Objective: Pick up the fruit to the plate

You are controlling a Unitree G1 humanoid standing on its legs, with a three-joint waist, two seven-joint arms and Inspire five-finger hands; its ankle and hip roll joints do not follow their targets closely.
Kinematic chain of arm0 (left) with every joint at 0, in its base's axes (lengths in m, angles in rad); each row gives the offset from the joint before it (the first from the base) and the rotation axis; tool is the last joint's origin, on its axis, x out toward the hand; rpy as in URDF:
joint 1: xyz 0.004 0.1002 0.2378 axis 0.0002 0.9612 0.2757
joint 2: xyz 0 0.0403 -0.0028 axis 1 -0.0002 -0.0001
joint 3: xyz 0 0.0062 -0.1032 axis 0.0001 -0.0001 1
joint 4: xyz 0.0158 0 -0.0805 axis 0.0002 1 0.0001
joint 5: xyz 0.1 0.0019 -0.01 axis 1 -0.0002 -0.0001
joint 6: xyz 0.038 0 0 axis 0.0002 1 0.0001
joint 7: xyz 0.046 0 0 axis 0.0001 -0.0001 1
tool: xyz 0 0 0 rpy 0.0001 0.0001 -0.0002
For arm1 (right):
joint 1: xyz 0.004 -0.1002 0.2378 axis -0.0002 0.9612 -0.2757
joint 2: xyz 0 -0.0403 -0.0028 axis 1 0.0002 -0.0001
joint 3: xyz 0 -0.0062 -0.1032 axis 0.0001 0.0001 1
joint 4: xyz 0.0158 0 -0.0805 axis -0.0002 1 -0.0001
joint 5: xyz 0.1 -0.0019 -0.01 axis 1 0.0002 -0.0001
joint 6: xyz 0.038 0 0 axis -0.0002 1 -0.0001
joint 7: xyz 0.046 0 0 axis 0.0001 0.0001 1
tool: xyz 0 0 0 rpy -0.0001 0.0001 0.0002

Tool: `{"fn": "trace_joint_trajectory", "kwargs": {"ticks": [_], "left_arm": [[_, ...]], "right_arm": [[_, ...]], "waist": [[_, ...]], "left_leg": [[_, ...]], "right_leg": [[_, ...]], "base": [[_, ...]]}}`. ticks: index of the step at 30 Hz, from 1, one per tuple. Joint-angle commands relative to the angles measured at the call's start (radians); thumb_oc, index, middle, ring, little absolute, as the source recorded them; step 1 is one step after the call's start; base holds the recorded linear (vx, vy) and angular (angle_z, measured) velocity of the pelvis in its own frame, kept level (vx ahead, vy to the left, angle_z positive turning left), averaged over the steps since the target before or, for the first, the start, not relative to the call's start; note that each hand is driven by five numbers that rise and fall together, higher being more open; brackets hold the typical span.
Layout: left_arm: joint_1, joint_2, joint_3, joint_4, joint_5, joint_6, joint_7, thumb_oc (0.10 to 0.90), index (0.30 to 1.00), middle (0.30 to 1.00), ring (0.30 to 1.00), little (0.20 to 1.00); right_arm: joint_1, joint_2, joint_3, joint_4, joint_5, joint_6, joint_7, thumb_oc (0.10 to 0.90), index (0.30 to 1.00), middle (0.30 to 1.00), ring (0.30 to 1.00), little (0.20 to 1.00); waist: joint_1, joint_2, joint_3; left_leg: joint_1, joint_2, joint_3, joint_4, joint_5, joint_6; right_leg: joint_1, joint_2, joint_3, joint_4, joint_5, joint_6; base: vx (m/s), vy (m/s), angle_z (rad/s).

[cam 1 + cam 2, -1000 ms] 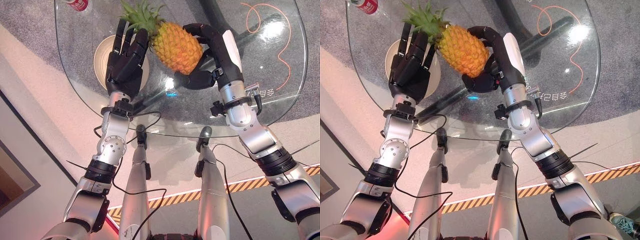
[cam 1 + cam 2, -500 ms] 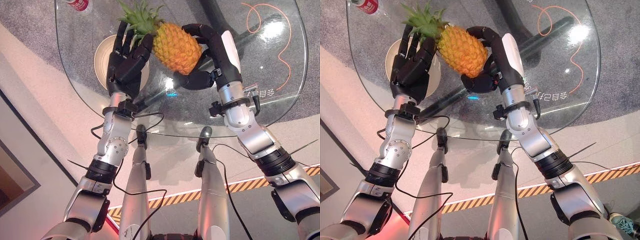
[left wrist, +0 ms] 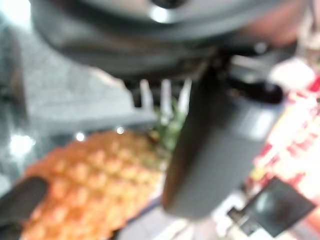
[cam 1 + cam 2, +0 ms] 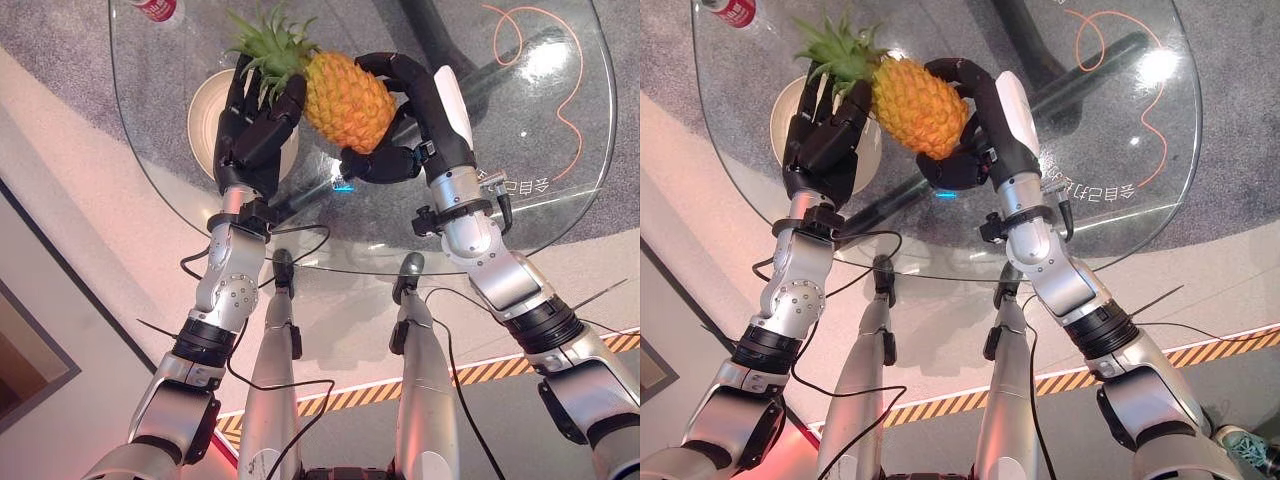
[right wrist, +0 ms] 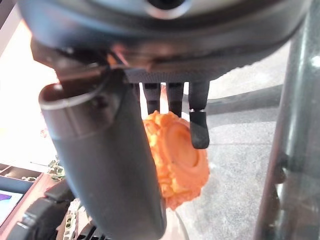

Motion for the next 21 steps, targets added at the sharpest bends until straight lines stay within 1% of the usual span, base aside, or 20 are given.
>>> {"fn": "trace_joint_trajectory", "kwargs": {"ticks": [1, 8, 10, 15, 21], "left_arm": [[-0.122, -0.026, -0.019, -0.109, 0.052, -0.036, -0.035, 0.8, 0.9, 0.9, 0.9, 0.9], [-0.118, -0.038, -0.018, -0.112, -0.01, -0.044, -0.054, 0.8, 0.9, 0.9, 0.9, 0.9], [-0.119, -0.041, -0.017, -0.115, -0.04, -0.047, -0.068, 0.8, 0.9, 0.9, 0.9, 0.9], [-0.117, -0.044, -0.017, -0.127, -0.078, -0.072, -0.089, 0.8, 0.9, 0.9, 0.9, 0.9], [-0.114, -0.047, -0.02, -0.141, -0.08, -0.102, -0.101, 0.8, 0.9, 0.9, 0.9, 0.9]], "right_arm": [[-0.117, 0.031, 0.008, -0.262, -0.021, -0.164, 0.029, 0.1, 0.3, 0.3, 0.3, 0.2], [-0.128, 0.032, 0.031, -0.267, -0.019, -0.158, 0.067, 0.1, 0.3, 0.3, 0.3, 0.2], [-0.133, 0.03, 0.041, -0.261, -0.025, -0.165, 0.083, 0.1, 0.3, 0.3, 0.3, 0.2], [-0.14, 0.021, 0.061, -0.263, -0.029, -0.159, 0.109, 0.1, 0.3, 0.3, 0.3, 0.2], [-0.145, 0.011, 0.075, -0.261, -0.027, -0.16, 0.124, 0.1, 0.3, 0.3, 0.3, 0.2]], "waist": [[-0.003, 0.005, -0.016], [0.0, 0.006, -0.016], [0.0, 0.005, -0.016], [0.001, 0.005, -0.016], [0.002, 0.003, -0.016]], "left_leg": [[-0.016, -0.053, 0.005, 0.036, -0.034, 0.016], [-0.018, -0.053, 0.004, 0.039, -0.032, 0.015], [-0.019, -0.053, 0.004, 0.039, -0.032, 0.015], [-0.017, -0.053, 0.004, 0.037, -0.031, 0.014], [-0.024, -0.052, 0.003, 0.042, -0.033, 0.014]], "right_leg": [[0.052, 0.023, -0.052, -0.085, 0.033, 0.007], [0.052, 0.022, -0.053, -0.087, 0.033, 0.005], [0.053, 0.021, -0.054, -0.088, 0.032, 0.006], [0.054, 0.021, -0.055, -0.089, 0.033, 0.006], [0.05, 0.021, -0.054, -0.088, 0.031, 0.005]], "base": [[0.0, 0.0, 0.0], [0.0, 0.0, 0.0], [0.0, 0.0, 0.0], [0.0, 0.0, 0.0], [0.0, 0.0, 0.0]]}}
